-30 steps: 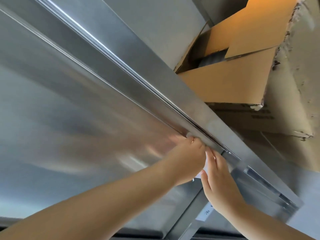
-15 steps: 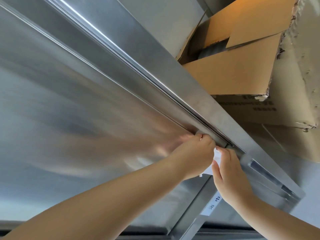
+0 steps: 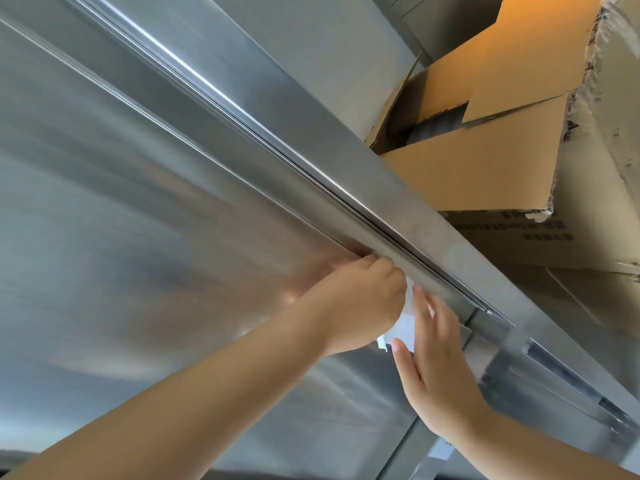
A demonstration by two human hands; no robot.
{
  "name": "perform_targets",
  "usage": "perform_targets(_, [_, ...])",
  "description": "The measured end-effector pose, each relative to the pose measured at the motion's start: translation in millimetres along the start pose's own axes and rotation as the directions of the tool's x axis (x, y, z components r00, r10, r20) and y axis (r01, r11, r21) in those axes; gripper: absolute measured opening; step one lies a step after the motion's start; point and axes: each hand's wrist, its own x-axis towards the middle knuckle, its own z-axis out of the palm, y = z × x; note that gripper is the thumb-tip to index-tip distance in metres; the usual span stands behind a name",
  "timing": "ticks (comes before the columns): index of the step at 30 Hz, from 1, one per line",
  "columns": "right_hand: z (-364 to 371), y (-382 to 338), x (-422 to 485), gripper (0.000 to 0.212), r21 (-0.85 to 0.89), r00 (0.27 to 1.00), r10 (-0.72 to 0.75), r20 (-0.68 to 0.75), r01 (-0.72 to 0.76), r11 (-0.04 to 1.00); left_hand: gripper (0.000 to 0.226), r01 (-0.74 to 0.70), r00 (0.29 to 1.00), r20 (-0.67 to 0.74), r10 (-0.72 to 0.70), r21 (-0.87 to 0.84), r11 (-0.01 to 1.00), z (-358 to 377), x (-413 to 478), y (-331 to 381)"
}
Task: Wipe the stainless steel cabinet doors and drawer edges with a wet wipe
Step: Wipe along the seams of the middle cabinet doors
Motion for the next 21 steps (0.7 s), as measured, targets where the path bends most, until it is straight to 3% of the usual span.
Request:
perform_targets(4, [4,-41,16,0.069,0.026,0.998,-0.064,-0.005,0.064,0.998,0.027,0.062,0.997,-0.053,-0.062,0.007,0.998,-20,-33,-35])
perform_targets(11, [-2,-132,69,0.068,-0.067,0.938,-0.321,-0.128,0.315,0.947,0.032,0.235,0.948,-0.226,-0.225,0.016,0.972,-71,-117,-116])
perform_targets(21, [-18,-273,140,0.07,-0.03,0.82,-0.507,-0.267,0.519,0.854,0.034,0.493,0.861,-0.261,-0.437,0.207,0.845,-137,-224,-206])
